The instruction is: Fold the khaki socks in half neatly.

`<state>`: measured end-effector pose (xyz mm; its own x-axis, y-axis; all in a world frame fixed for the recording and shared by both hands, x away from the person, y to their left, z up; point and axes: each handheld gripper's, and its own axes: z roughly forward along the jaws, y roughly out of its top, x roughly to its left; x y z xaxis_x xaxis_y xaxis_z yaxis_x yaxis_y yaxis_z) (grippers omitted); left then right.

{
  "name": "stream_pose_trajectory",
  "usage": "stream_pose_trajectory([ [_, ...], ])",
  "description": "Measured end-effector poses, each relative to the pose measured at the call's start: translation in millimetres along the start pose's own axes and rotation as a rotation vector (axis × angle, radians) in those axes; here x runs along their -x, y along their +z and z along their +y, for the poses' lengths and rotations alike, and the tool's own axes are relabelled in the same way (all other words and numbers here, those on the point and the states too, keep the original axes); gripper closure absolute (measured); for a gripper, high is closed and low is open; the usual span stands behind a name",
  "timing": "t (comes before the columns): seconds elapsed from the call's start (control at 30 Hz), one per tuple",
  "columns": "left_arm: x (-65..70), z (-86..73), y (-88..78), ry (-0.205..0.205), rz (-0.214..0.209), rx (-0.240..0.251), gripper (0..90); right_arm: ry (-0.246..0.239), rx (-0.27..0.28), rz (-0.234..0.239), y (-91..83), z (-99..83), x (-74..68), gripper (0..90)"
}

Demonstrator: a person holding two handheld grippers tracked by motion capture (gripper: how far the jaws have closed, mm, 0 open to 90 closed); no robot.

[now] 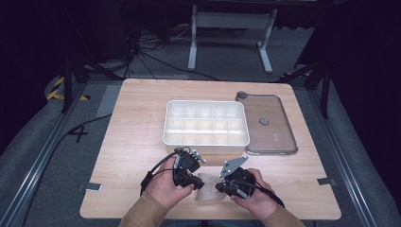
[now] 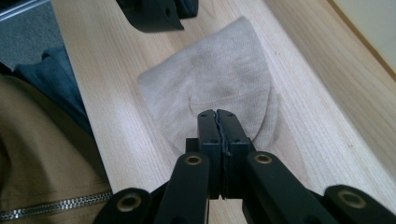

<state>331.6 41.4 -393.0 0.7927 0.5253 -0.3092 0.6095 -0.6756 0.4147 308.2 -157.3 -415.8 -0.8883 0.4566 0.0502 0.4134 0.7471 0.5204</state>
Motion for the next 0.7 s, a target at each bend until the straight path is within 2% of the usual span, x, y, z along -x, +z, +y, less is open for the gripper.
stream_pose_trajectory([
  [0.17, 2.1, 1.3, 2.8, 0.017, 0.005, 0.006, 81.9, 0.012, -0.023, 0.001, 6.0, -3.0, 3.5, 89.7],
  [0.33, 6.4, 4.1, 15.6, 0.04, 0.019, 0.0, 86.2, 0.013, -0.032, 0.003, 8.4, -4.2, 5.1, 89.7],
  [0.47, 3.0, 4.7, 19.8, 0.03, 0.046, 0.026, 87.9, 0.022, -0.041, 0.005, 11.0, -5.4, 6.8, 89.8],
  [0.7, -4.0, 3.5, 30.8, -0.003, 0.045, -0.009, 89.4, 0.02, -0.041, 0.009, 12.1, -6.3, 8.1, 89.7],
])
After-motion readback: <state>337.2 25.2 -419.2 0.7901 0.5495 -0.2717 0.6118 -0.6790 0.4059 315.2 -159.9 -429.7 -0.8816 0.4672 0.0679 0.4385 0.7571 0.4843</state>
